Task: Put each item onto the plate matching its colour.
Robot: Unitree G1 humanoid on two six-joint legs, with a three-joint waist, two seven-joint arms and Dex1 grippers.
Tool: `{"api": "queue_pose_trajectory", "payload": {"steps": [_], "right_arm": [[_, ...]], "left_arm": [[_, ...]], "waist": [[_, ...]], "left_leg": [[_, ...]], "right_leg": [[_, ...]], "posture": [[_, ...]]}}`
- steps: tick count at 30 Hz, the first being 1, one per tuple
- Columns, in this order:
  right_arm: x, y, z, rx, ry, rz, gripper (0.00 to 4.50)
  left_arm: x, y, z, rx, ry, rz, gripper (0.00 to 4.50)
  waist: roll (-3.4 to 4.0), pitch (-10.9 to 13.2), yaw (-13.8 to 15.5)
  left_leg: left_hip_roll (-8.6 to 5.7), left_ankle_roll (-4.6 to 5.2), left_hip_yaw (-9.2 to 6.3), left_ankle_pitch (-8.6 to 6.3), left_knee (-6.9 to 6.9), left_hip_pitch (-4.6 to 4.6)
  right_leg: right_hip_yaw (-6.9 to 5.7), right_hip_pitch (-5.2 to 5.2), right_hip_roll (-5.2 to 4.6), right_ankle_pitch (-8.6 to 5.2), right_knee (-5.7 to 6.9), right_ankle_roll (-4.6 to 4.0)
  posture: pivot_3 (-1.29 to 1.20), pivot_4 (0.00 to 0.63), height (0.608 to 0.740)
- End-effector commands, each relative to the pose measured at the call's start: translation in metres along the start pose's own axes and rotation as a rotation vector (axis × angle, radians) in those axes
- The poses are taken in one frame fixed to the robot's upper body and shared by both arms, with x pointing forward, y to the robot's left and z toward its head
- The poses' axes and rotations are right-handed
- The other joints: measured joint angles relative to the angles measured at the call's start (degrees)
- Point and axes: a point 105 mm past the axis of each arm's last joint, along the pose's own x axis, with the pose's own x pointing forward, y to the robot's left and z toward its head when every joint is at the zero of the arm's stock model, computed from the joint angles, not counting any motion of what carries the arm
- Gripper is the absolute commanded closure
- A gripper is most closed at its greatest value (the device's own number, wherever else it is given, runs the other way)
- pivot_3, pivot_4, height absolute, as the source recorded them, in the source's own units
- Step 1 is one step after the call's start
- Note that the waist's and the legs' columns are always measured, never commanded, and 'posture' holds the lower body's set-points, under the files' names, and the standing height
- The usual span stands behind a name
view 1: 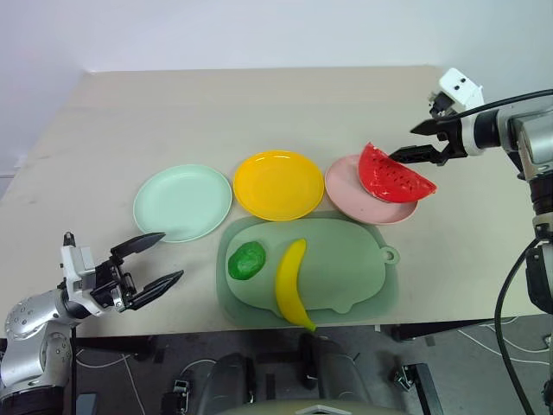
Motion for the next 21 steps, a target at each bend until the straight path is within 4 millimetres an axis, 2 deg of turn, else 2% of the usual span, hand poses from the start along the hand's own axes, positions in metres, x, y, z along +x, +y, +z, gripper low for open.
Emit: {"api": "queue_pose_trajectory", "payload": {"steps": [1, 3, 6, 10, 14, 21], "right_arm": [[-0.003, 0.042, 0.029, -0.303, -0.195, 0.178, 0.03], [-0.004, 0.071, 0.024, -0.401, -0.243, 0.317, 0.03], [-0.006, 0.101, 0.02, -0.477, -0.288, 0.461, 0.03], [0.006, 0.144, 0.007, -0.592, -0.29, 0.658, 0.03], [0.016, 0.17, 0.001, -0.739, -0.355, 0.751, 0.03], [0.036, 0.199, 0.001, -0.765, -0.4, 0.88, 0.03]], "left_arm": [[-0.002, 0.003, 0.009, 0.04, 0.004, -0.006, 0.0], [-0.002, 0.003, 0.011, 0.044, 0.004, -0.008, 0.0], [-0.002, 0.003, 0.012, 0.047, 0.008, -0.01, 0.0], [0.0, 0.003, 0.014, 0.046, 0.009, -0.013, 0.0], [0.002, 0.004, 0.015, 0.048, 0.009, -0.015, 0.0], [0.006, 0.001, 0.016, 0.047, 0.011, -0.021, 0.0]], "waist": [[-0.02, -0.01, 0.11], [-0.02, -0.01, 0.39], [0.01, 0.02, 0.4], [-0.01, 0.01, 0.14], [-0.01, 0.01, 0.19], [-0.02, 0.0, 0.27]], "left_leg": [[0.01, 0.0, -0.04, 0.0, -0.01, 0.02], [0.0, -0.01, -0.04, 0.0, -0.01, 0.02], [-0.06, -0.01, -0.06, 0.01, 0.03, -0.01], [-0.04, 0.0, -0.06, 0.0, 0.08, 0.11], [0.0, -0.06, -0.06, 0.03, 0.07, 0.19], [-0.05, -0.37, -0.05, 0.2, 0.08, 0.16]], "right_leg": [[-0.04, 0.04, 0.01, 0.0, -0.03, 0.0], [-0.05, 0.06, 0.0, 0.01, -0.02, 0.02], [-0.09, 0.11, -0.11, 0.02, -0.05, 0.03], [-0.06, 0.19, -0.11, 0.02, -0.04, 0.03], [-0.06, 0.21, 0.0, 0.02, 0.04, 0.03], [-0.06, 0.21, -0.03, 0.02, 0.05, 0.02]], "posture": [[0.0, 0.15, 0.736], [0.0, 0.15, 0.736], [0.0, 0.15, 0.736], [0.0, 0.15, 0.736], [0.0, 0.15, 0.736], [0.0, 0.15, 0.736]]}}
